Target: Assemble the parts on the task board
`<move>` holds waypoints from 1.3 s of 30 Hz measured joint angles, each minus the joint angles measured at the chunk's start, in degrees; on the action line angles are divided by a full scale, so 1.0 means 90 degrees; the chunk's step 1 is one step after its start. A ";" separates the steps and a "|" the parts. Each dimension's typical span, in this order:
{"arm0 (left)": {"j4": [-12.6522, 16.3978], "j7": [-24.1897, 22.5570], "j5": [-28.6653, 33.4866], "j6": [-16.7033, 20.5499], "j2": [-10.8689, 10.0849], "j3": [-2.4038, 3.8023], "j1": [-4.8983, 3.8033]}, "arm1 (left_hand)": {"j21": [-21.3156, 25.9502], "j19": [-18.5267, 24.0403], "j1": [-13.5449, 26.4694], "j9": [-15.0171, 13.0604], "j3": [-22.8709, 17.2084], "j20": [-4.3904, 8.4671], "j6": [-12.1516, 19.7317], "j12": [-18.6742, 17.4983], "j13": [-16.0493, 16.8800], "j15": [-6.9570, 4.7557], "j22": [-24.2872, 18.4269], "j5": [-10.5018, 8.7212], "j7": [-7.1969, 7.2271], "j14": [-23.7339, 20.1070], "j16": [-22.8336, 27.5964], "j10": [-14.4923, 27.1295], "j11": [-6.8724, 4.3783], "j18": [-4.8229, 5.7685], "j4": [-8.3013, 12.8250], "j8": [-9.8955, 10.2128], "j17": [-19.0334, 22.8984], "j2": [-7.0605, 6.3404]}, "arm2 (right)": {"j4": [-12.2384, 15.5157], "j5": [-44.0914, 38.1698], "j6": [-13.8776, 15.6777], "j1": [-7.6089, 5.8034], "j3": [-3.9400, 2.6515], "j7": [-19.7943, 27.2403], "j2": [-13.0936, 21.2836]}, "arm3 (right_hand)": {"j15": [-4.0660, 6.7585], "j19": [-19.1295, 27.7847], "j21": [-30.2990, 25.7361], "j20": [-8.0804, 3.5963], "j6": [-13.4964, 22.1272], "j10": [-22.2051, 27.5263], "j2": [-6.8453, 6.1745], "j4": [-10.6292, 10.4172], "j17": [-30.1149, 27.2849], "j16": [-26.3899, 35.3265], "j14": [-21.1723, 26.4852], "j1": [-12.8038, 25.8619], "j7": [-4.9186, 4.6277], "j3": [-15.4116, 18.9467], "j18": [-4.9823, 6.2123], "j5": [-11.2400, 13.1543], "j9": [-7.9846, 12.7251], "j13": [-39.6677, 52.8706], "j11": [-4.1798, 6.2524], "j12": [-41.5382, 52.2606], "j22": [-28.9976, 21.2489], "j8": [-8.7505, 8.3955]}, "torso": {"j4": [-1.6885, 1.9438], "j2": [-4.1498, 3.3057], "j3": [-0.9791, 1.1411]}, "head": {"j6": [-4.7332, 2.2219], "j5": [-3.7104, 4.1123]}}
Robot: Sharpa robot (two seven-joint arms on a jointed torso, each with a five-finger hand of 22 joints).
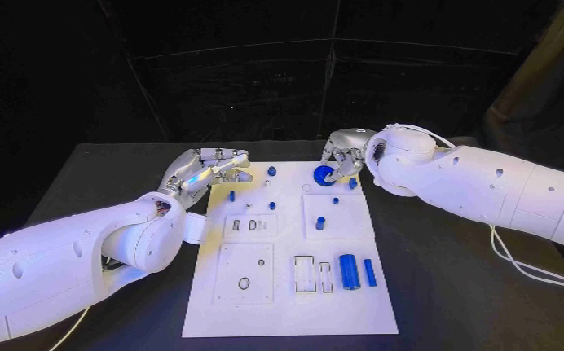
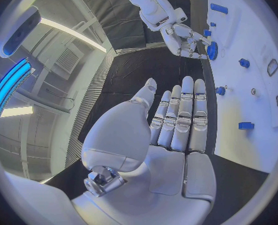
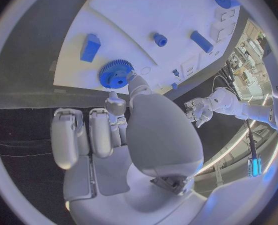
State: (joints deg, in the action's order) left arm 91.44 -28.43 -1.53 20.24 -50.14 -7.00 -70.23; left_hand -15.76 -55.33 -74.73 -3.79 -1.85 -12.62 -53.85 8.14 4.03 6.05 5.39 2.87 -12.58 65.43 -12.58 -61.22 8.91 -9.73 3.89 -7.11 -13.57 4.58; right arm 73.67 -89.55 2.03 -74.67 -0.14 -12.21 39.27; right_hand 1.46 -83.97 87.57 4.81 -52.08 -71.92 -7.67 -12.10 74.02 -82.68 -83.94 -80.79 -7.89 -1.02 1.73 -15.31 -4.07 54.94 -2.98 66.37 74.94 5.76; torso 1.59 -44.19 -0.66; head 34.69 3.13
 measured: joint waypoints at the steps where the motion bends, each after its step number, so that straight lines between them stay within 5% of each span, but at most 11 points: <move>1: 0.0000 0.0001 0.0000 -0.0001 0.0000 0.0000 0.0000 | 0.0000 0.0000 0.0000 0.0000 0.0000 0.0000 0.0000 0.0000 0.0000 0.0000 0.0000 0.0000 0.0000 0.0000 0.0000 0.0000 0.0000 0.0000 0.0000 0.0000 0.0000 0.0000 | -0.0009 0.0010 -0.0023 0.0000 0.0000 -0.0009 -0.0003 | 0.0000 0.0000 0.0026 0.0000 -0.0014 -0.0065 0.0021 0.0000 0.0057 -0.0037 0.0000 0.0021 -0.0014 0.0000 0.0000 0.0000 0.0000 0.0189 -0.0001 0.0135 0.0000 0.0000 | 0.0000 0.0000 0.0000 | 0.0002 0.0001; 20: -0.0015 0.0013 0.0000 -0.0010 0.0000 -0.0001 0.0000 | 0.0000 0.0000 0.0010 0.0000 -0.0010 0.0000 0.0000 0.0000 0.0001 0.0000 0.0001 0.0000 0.0000 0.0000 0.0008 0.0000 0.0000 0.0000 0.0010 0.0007 -0.0005 0.0009 | -0.0188 0.0104 -0.0256 -0.0003 -0.0018 -0.0059 -0.0130 | -0.0030 0.0001 0.0070 0.0048 -0.0091 -0.0245 0.0107 0.0026 0.0103 -0.0144 -0.0019 0.0046 -0.0050 -0.0025 0.0001 0.0000 0.0002 0.0926 -0.0045 0.0616 -0.0001 0.0024 | 0.0000 0.0000 0.0005 | 0.0038 0.0002; 24: -0.0017 0.0015 0.0000 -0.0012 0.0001 -0.0001 0.0001 | 0.0000 0.0000 0.0027 0.0000 -0.0026 0.0000 0.0000 0.0000 0.0001 0.0000 -0.0006 0.0000 0.0000 0.0000 0.0032 0.0000 0.0000 0.0000 0.0026 0.0025 -0.0010 0.0027 | -0.0214 0.0112 -0.0254 -0.0003 -0.0020 -0.0055 -0.0146 | -0.0049 0.0001 0.0070 0.0048 -0.0240 -0.0324 0.0328 0.0062 0.0102 -0.0168 0.0000 0.0010 -0.0076 -0.0129 0.0001 0.0026 -0.0001 0.1099 -0.0080 0.0753 -0.0001 0.0079 | 0.0000 0.0000 0.0006 | 0.0043 0.0002; 30: -0.0018 0.0016 0.0000 -0.0014 0.0001 -0.0002 0.0001 | 0.0000 0.0000 0.0027 0.0000 -0.0026 0.0000 0.0000 0.0000 0.0001 0.0000 -0.0005 0.0000 0.0000 0.0000 0.0032 0.0000 0.0000 0.0000 0.0026 0.0025 -0.0009 0.0027 | -0.0199 0.0110 -0.0136 0.0018 -0.0014 -0.0053 -0.0150 | -0.0049 0.0001 0.0098 0.0047 -0.0632 -0.0519 0.0689 0.0370 0.0102 -0.0185 0.0000 -0.0325 -0.0023 -0.0606 0.0002 0.0508 -0.0003 0.1461 0.0024 0.0963 -0.0002 0.0198 | -0.0001 0.0000 0.0006 | 0.0050 -0.0005; 34: -0.0019 0.0018 0.0000 -0.0016 0.0001 -0.0002 0.0001 | 0.0000 0.0000 0.0027 0.0000 -0.0035 0.0000 0.0000 0.0000 0.0001 0.0000 -0.0005 0.0000 0.0000 0.0000 0.0031 0.0000 0.0000 0.0000 0.0016 0.0025 -0.0009 0.0027 | -0.0122 0.0086 0.0061 0.0055 -0.0001 -0.0098 -0.0140 | -0.0009 0.0001 0.0099 0.0047 -0.0635 -0.0566 0.0723 0.0556 0.0102 -0.0217 -0.0010 -0.0359 -0.0026 -0.0875 0.0002 0.0546 0.0018 0.1573 0.0071 0.0999 -0.0002 0.0196 | -0.0001 0.0000 0.0007 | 0.0050 -0.0009; 35: -0.0019 0.0019 0.0000 -0.0016 0.0001 -0.0002 0.0002 | 0.0000 0.0000 0.0027 0.0000 -0.0044 0.0000 0.0000 0.0000 0.0001 0.0000 -0.0005 0.0000 0.0000 0.0000 0.0031 0.0000 0.0000 0.0000 0.0008 0.0025 -0.0009 0.0027 | -0.0095 0.0076 0.0112 0.0063 0.0003 -0.0109 -0.0137 | 0.0000 0.0001 0.0120 0.0047 -0.0636 -0.0586 0.0723 0.0590 0.0102 -0.0217 0.0000 -0.0359 -0.0027 -0.0910 0.0002 0.0539 0.0316 0.1599 0.0092 0.1005 -0.0002 0.0196 | -0.0001 0.0000 0.0007 | 0.0050 -0.0012; 39: -0.0019 0.0023 0.0000 -0.0022 -0.0004 -0.0002 0.0003 | 0.0000 0.0000 0.0027 0.0000 -0.0044 0.0000 0.0000 0.0000 0.0001 0.0000 -0.0007 0.0000 0.0000 0.0000 0.0031 0.0000 0.0000 0.0000 0.0007 0.0025 -0.0009 0.0027 | 0.0081 0.0019 0.0362 0.0091 0.0016 -0.0159 -0.0100 | 0.0000 -0.0002 0.0123 0.0044 -0.0636 -0.0658 0.0729 0.0681 0.0101 -0.0217 0.0000 -0.0366 -0.0027 -0.1000 0.0002 0.0434 0.0280 0.1727 0.0069 0.1091 -0.0002 0.0196 | -0.0001 0.0000 0.0007 | 0.0050 -0.0013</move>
State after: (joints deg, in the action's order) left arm 91.27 -28.22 -1.53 20.05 -50.17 -7.02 -70.20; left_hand -15.76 -55.33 -74.48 -3.79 -2.25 -12.62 -53.85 8.14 4.04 6.05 5.32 2.87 -12.58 65.44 -12.30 -61.22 8.91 -9.73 3.95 -6.88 -13.65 4.82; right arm 74.39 -89.37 5.28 -73.85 0.01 -13.64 38.37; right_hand 1.46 -83.99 88.68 5.21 -57.81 -77.84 -1.11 -5.97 74.93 -84.63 -83.94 -84.09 -8.13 -10.02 1.75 -11.41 -1.55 70.48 -2.36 76.19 74.92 7.52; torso 1.58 -44.19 -0.60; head 35.15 3.02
